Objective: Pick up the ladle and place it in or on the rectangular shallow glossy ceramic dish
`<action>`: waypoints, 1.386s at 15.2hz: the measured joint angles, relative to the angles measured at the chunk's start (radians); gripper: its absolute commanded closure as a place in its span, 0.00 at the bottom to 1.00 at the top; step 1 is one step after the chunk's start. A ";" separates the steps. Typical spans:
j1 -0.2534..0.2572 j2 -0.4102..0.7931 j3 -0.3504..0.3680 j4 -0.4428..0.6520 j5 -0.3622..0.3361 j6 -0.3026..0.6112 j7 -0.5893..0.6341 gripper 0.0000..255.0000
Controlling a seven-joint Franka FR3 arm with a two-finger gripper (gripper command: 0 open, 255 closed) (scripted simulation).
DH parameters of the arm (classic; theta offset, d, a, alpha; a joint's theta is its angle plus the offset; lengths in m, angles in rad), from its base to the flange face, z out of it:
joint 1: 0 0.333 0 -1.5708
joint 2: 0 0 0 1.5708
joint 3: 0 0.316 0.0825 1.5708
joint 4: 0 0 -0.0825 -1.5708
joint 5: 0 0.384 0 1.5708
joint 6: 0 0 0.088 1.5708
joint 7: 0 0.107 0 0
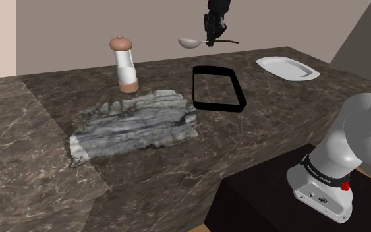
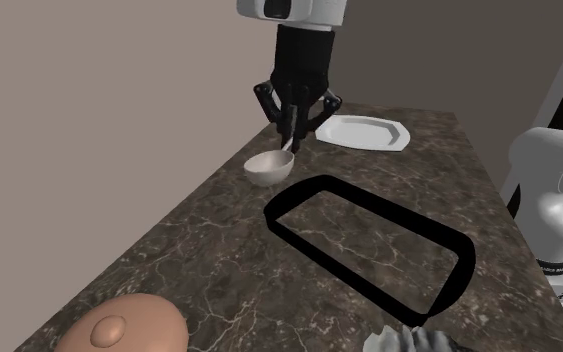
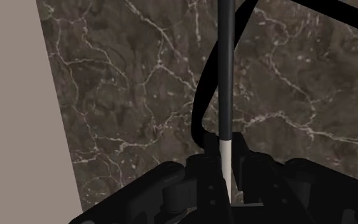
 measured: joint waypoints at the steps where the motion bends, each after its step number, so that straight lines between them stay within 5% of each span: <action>1: 0.007 -0.029 0.009 -0.032 -0.006 0.003 0.018 1.00; 10: 0.057 -0.284 0.109 -0.282 -0.027 -0.008 0.175 1.00; 21: 0.058 -0.293 0.112 -0.432 -0.030 0.133 0.189 1.00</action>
